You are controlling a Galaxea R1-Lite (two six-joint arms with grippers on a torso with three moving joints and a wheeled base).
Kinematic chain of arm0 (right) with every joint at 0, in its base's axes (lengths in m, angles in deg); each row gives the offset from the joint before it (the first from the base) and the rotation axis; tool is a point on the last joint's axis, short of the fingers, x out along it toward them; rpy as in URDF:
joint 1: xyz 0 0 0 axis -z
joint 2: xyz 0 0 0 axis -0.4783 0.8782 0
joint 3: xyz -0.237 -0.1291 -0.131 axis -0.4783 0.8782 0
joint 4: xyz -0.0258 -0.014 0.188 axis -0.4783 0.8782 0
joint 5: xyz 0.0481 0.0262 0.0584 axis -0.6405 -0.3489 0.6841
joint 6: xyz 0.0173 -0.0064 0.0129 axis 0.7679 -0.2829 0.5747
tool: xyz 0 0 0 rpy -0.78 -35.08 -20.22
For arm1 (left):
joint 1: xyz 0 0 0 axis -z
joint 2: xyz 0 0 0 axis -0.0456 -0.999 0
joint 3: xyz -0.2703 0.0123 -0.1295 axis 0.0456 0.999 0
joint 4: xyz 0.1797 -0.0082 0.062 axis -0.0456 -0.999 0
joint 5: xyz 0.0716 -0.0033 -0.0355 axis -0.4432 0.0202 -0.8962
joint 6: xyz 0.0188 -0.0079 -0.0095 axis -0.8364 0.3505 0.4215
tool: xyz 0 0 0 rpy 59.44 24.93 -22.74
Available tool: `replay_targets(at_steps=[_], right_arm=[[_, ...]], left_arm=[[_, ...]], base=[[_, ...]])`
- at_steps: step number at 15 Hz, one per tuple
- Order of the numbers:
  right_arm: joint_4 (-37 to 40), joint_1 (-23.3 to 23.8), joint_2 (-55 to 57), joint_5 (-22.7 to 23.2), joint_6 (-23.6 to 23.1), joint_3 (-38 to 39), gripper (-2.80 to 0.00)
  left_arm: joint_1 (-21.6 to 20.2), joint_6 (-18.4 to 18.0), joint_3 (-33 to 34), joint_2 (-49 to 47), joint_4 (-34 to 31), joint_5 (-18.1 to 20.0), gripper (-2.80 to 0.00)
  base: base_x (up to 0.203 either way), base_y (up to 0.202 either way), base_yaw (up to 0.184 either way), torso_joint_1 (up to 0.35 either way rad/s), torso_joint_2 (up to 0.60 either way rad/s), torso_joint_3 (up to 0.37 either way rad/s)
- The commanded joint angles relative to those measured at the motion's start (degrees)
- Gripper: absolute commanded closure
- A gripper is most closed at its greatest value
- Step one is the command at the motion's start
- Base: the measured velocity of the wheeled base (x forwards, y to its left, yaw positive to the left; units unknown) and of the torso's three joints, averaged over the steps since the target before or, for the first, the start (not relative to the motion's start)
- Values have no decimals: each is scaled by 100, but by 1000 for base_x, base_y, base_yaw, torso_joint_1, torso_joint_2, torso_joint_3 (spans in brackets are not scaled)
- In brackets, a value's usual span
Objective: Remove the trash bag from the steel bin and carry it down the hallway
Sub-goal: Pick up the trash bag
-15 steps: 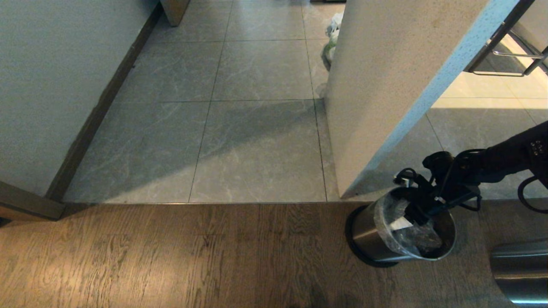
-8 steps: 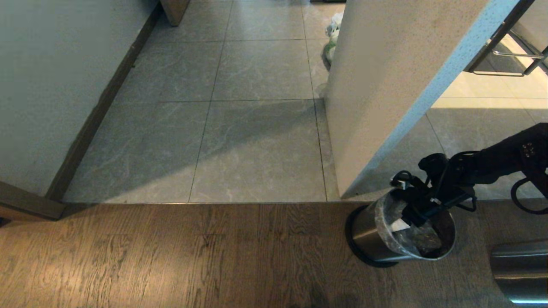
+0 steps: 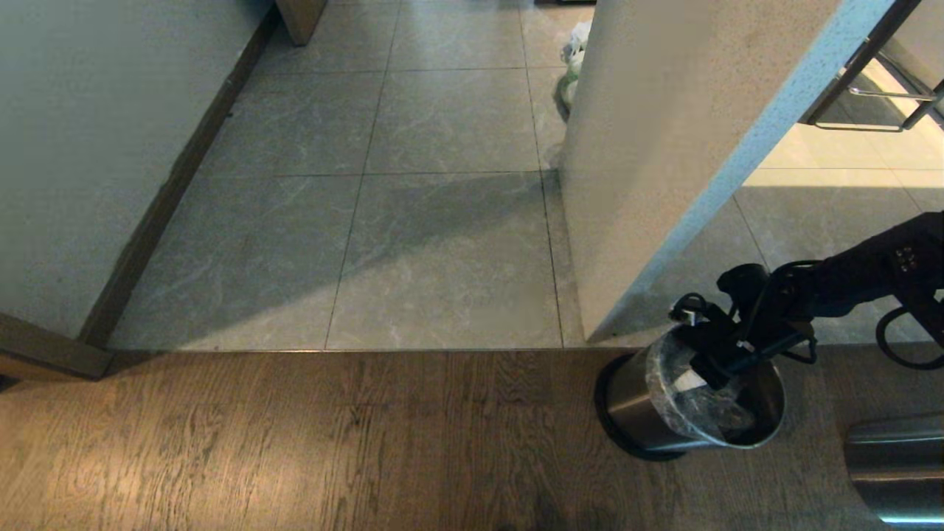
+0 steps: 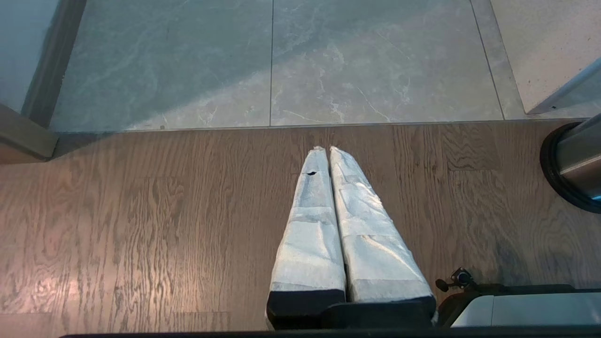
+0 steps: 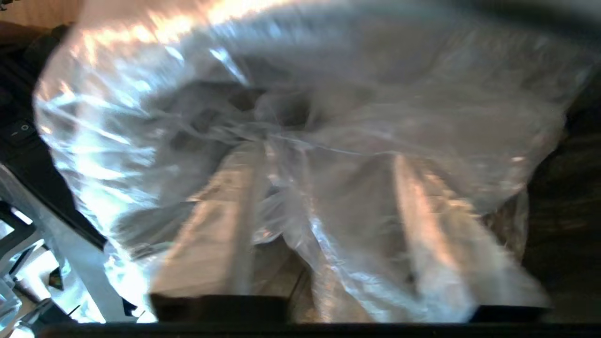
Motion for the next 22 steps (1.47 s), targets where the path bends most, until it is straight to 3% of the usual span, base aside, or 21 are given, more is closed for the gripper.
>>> replay_targets(at_steps=[1,9,14,17,22], right_arm=[[-48,-18,14,19,-25,-8,0],[-131,-62,-65,4,192,-8,0],[-16,-51,-693,5,498,148,0],[72,-41,-1137,4,847,415,0],[80,19,-1872,5,968,983,0]], left_arm=[[0,0,0,5,0,4,0],[0,0,0,0,0,4,0],[0,0,0,0,0,4,0],[0,0,0,0,0,4,0],[0,0,0,0,0,4,0]], base=[[0,0,0,0,0,0],[0,0,0,0,0,0],[0,0,0,0,0,0],[0,0,0,0,0,0],[0,0,0,0,0,0]])
